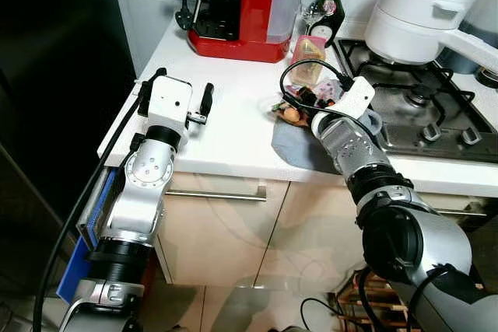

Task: Restocking fridge

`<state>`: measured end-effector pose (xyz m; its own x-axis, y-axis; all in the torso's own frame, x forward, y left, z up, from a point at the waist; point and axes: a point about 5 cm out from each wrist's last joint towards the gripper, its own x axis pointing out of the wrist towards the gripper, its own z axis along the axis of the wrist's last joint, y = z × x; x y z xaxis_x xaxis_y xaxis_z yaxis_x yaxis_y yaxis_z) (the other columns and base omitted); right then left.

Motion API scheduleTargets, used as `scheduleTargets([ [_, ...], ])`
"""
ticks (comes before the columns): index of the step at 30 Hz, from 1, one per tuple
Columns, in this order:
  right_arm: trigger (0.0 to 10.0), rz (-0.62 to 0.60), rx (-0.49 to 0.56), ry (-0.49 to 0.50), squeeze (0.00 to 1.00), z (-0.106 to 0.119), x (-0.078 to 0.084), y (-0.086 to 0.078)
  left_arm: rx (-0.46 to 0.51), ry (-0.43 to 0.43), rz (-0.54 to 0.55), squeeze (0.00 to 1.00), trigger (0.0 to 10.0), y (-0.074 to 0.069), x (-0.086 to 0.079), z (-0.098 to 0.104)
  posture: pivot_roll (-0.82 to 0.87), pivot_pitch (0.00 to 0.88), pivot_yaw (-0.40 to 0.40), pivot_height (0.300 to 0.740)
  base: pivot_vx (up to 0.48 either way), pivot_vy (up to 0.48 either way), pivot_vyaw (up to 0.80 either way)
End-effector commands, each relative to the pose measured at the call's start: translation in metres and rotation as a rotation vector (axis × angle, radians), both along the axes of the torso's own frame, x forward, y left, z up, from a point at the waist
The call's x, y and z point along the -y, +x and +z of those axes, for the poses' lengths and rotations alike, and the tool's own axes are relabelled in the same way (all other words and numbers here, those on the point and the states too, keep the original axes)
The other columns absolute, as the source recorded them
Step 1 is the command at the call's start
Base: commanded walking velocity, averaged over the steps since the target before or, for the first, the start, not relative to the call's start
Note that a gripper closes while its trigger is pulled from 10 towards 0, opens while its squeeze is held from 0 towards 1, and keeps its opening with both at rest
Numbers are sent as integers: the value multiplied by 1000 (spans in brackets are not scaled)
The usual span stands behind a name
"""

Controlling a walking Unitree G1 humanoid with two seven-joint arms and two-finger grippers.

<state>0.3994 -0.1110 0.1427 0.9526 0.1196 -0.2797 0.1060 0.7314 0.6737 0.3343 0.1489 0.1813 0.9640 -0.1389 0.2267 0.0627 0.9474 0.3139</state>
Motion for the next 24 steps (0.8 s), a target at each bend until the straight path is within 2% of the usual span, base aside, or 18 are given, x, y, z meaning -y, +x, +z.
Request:
scheduleTargets([
  [1,0,63,-128,54,0,-25,-18,-12,3,7,-7,0,10000,2,3,4,59,0,-67,740,0,0,0],
  [5,0,80,-104,51,0,-22,-23,-11,3,7,-4,0,10000,2,2,4,61,0,-68,740,0,0,0],
  [10,0,95,-17,26,0,-11,-27,-7,6,9,-6,0,10000,2,0,6,58,0,-63,740,0,0,0],
  [13,0,91,36,15,0,-6,-28,-6,8,2,-63,0,10000,6,0,12,57,0,-64,740,0,0,0],
  [17,0,87,204,-30,0,15,-30,-2,36,14,-47,0,10000,11,-8,23,50,0,-58,740,0,0,0],
  [21,0,86,378,-121,0,39,-32,0,33,15,-47,0,10000,12,-7,21,40,0,-51,740,0,0,0],
  [24,0,81,483,-151,0,53,-33,-1,29,14,-59,0,10000,11,-5,20,36,0,-51,740,0,0,0],
])
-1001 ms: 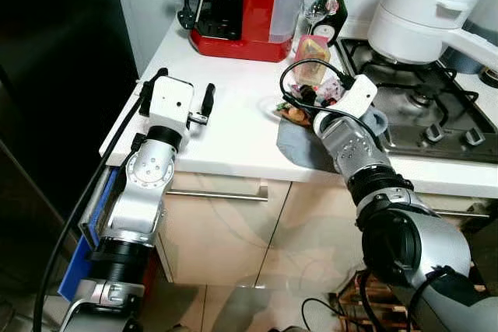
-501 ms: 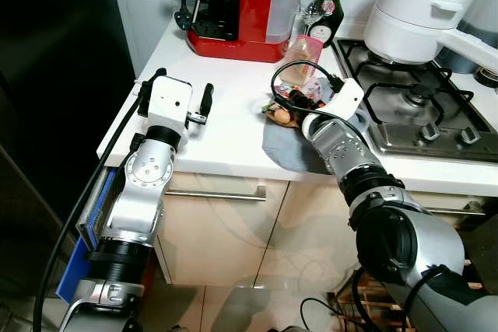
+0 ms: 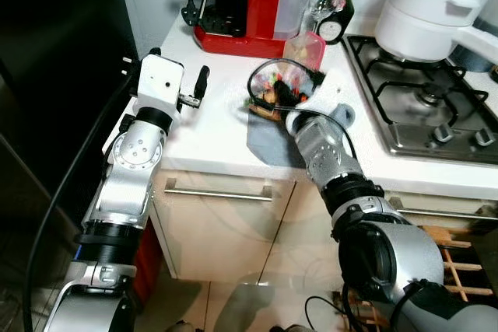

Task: Restocking fridge

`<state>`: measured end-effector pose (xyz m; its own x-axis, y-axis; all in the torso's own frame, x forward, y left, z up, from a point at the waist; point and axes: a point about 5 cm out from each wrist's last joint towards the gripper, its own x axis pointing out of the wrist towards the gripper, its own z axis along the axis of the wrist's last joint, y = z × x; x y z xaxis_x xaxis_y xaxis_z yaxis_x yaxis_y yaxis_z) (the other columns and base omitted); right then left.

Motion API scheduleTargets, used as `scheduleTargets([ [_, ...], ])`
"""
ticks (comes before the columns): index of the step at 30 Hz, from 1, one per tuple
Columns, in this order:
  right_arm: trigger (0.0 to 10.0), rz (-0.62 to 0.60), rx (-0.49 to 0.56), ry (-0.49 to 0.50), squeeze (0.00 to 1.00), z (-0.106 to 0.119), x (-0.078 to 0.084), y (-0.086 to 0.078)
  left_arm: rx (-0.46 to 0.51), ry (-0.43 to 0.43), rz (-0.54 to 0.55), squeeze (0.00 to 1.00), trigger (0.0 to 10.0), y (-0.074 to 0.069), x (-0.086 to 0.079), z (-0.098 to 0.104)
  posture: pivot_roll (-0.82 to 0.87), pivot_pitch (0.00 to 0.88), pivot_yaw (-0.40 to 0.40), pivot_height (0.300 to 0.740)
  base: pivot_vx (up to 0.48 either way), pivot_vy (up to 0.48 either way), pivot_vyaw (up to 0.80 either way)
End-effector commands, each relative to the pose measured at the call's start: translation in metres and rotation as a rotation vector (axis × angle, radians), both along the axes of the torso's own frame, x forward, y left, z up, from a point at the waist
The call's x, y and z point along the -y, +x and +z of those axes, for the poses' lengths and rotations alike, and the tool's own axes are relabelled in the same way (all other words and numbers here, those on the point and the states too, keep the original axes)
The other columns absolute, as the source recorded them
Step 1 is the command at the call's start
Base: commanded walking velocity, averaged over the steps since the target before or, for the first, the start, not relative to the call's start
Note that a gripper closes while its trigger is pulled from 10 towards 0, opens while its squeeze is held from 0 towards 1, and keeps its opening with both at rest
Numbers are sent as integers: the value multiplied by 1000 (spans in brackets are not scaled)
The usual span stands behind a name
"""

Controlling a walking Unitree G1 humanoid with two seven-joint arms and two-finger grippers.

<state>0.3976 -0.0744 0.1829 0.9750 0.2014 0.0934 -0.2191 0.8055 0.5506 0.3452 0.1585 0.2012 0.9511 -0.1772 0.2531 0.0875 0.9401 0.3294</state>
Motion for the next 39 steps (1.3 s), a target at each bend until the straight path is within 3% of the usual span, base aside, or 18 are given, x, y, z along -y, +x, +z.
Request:
scheduleTargets([
  [1,0,-20,103,-28,0,15,4,0,-2,1,-27,0,10000,0,5,0,36,0,-51,740,0,0,0],
  [18,0,-84,311,-180,0,33,9,-7,-14,-2,-33,0,10000,-1,3,-3,41,0,-54,740,0,0,0],
  [28,0,-171,335,-214,0,37,25,-6,-26,-13,-46,0,10000,-2,8,-6,38,0,-55,740,0,0,0],
  [30,0,-205,365,-257,0,41,29,-6,-33,-27,-45,0,10000,-2,8,-7,38,0,-56,740,0,0,0],
  [31,0,-279,456,-395,0,51,37,-10,-48,-63,-44,0,10000,-3,10,-9,40,0,-60,740,0,0,0],
  [33,0,-345,524,-497,0,56,47,-14,-66,-114,-43,0,10000,-4,11,-11,40,0,-60,740,0,0,0],
  [37,0,-420,556,-564,0,58,60,-18,-68,-147,-38,0,10000,-6,13,-12,34,0,-58,740,0,0,0],
  [39,0,-480,590,-620,0,58,69,-23,-15,-113,-49,0,10000,-10,18,-7,29,0,-57,740,0,0,0],
])
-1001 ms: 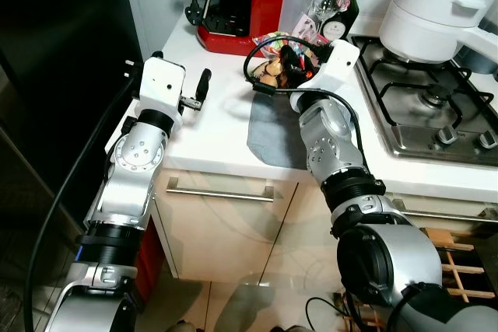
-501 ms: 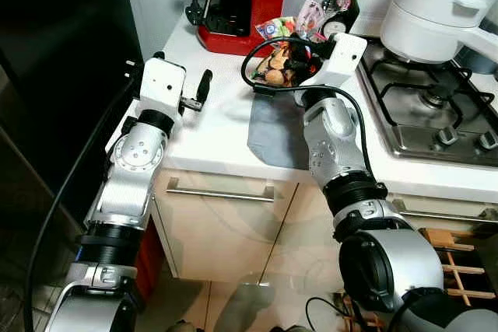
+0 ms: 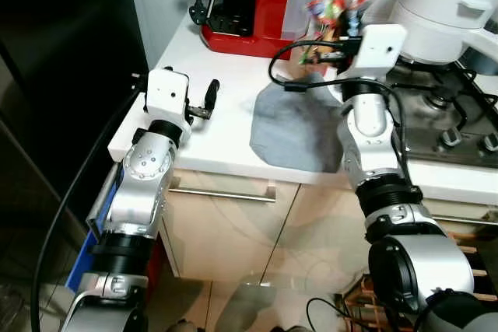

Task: Restocking fridge

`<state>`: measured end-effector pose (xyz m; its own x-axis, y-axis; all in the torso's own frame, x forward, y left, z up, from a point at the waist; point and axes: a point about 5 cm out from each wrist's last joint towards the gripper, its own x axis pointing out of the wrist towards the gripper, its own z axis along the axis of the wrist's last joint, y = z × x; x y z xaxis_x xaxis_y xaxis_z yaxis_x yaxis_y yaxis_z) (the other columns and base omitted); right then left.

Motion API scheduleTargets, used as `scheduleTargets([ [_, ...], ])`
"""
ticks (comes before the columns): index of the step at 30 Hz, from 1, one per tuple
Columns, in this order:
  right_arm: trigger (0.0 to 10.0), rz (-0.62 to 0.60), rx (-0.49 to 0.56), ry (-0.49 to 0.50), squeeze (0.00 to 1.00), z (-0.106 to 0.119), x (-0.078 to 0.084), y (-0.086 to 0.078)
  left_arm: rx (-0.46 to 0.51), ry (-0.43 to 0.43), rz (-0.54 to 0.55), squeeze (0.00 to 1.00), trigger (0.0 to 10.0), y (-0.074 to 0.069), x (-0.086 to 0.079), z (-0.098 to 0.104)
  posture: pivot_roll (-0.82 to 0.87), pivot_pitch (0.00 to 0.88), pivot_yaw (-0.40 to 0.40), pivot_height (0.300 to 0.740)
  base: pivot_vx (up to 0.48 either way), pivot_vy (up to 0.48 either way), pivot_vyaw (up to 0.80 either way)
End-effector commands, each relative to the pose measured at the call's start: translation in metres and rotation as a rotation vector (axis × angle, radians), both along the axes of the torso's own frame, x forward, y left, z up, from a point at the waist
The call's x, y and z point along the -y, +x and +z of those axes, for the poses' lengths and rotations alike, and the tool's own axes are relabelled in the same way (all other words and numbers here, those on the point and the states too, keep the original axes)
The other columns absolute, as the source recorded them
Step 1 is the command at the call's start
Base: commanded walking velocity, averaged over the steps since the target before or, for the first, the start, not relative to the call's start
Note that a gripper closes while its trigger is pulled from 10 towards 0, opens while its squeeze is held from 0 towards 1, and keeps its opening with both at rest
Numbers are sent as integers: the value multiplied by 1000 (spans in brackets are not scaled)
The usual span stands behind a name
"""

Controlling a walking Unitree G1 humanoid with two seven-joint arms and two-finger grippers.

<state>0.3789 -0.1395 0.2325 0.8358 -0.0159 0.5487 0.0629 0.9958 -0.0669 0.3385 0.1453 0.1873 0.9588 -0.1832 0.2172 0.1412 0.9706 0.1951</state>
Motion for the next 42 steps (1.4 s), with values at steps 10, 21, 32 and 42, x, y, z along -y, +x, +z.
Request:
scheduleTargets([
  [10,0,-149,194,-180,0,10,5,-20,90,-26,-14,0,10000,-3,11,16,24,0,-64,740,0,0,0],
  [21,0,-286,180,-362,0,-11,17,-27,92,-47,2,0,10000,1,13,17,1,0,-60,740,-324,0,0],
  [32,0,-272,139,-353,0,-20,13,-26,100,-51,-1,0,10000,4,15,20,-6,0,-56,740,-443,0,0],
  [42,0,-221,33,-324,0,-39,9,-25,92,-46,7,0,10000,3,12,16,-5,0,-58,740,-441,0,0],
])
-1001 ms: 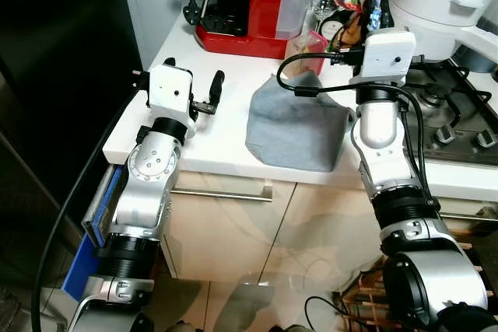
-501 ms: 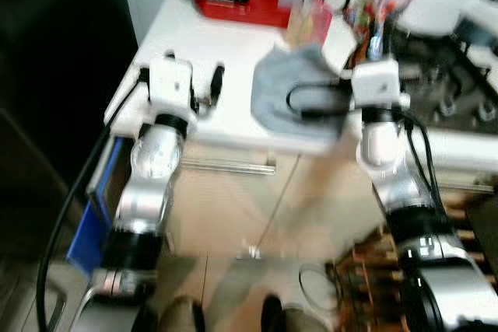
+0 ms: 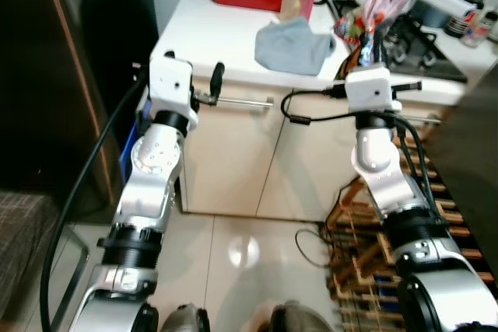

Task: Restocking fridge

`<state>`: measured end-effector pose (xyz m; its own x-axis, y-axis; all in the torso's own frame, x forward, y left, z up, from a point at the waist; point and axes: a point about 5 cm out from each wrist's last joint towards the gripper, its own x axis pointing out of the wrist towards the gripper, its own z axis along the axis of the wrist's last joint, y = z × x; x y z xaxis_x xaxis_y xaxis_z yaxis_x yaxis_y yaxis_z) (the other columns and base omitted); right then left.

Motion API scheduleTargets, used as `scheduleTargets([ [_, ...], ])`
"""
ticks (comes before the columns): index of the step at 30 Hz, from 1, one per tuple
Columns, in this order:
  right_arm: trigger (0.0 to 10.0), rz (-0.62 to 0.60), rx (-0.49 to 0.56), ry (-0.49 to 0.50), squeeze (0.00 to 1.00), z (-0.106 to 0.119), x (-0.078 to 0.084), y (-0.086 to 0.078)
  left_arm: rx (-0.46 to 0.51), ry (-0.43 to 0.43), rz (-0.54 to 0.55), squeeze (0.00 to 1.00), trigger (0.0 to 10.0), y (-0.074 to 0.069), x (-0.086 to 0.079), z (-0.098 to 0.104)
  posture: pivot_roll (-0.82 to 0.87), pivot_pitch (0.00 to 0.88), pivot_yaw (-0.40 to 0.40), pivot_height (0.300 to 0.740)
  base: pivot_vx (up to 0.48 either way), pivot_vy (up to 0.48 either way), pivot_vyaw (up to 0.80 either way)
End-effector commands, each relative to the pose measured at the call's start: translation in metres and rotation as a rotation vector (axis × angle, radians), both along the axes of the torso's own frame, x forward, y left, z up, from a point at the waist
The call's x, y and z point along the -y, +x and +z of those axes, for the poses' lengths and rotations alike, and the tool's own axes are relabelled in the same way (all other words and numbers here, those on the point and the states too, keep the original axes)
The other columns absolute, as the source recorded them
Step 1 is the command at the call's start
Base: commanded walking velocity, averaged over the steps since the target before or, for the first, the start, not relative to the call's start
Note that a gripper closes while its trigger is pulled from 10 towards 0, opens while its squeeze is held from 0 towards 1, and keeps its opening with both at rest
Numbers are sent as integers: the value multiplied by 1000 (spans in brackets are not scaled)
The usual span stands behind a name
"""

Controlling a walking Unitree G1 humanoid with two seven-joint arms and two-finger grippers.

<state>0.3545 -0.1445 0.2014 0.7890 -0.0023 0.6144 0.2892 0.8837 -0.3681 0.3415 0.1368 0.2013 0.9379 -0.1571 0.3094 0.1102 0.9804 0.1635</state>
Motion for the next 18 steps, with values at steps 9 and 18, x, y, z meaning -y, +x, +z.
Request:
scheduleTargets([
  [9,0,85,-429,215,0,-71,4,-4,-58,-15,-13,0,10000,-4,3,-16,-17,0,-56,740,-175,0,0],
  [18,0,124,-600,209,0,-111,10,-24,-175,-46,25,0,10000,-15,-1,-52,-43,0,-49,740,0,-311,0],
])
